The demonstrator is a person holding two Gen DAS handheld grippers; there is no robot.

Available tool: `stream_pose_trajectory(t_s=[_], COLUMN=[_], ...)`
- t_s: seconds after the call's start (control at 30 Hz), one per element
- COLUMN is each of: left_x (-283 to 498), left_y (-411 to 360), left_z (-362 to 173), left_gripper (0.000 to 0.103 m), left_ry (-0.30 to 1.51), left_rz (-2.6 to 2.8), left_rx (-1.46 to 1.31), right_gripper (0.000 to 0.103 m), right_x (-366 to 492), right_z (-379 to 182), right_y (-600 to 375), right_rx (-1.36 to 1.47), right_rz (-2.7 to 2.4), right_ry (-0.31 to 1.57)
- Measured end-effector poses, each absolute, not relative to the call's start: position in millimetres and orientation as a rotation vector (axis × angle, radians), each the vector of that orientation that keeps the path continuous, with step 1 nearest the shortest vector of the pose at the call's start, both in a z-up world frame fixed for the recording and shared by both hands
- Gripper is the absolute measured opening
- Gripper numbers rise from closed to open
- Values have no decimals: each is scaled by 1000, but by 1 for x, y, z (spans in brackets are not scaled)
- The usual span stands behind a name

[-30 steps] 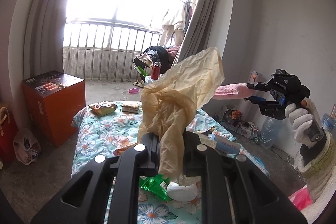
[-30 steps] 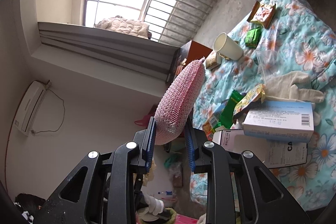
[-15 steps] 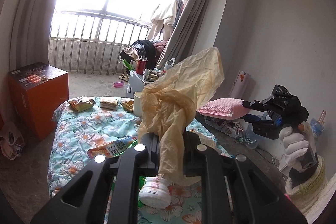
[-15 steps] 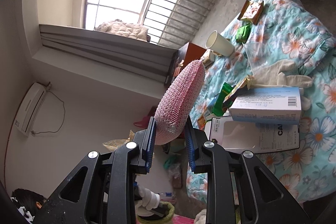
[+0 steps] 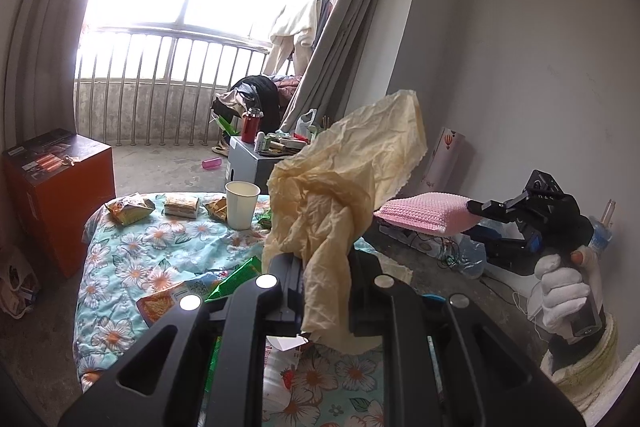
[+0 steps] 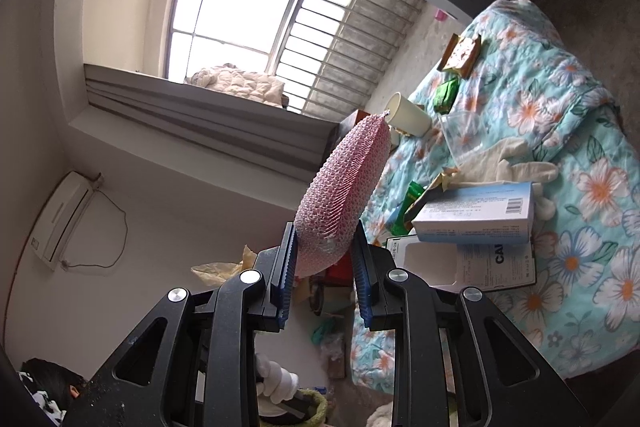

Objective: Collect trash
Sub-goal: 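Carry the yellow paper and pink sponge toward the blue wastebasket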

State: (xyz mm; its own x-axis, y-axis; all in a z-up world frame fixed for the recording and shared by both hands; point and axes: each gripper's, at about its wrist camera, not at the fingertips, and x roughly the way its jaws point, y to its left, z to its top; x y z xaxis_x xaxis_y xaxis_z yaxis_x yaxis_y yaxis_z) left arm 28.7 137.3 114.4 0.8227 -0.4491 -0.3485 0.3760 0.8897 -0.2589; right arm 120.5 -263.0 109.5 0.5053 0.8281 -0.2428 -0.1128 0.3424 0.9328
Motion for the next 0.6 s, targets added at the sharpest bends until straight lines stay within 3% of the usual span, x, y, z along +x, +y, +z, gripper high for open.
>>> stream_pose_trajectory(t_s=[0.6], left_x=[62], left_y=[32], left_z=[139], left_gripper=[14], left_ry=[450], left_rz=[-612], left_rx=[-74], right_gripper=[24], right_x=[77], right_z=[84], right_y=[-367], right_rx=[1145], right_rz=[549], right_ry=[680])
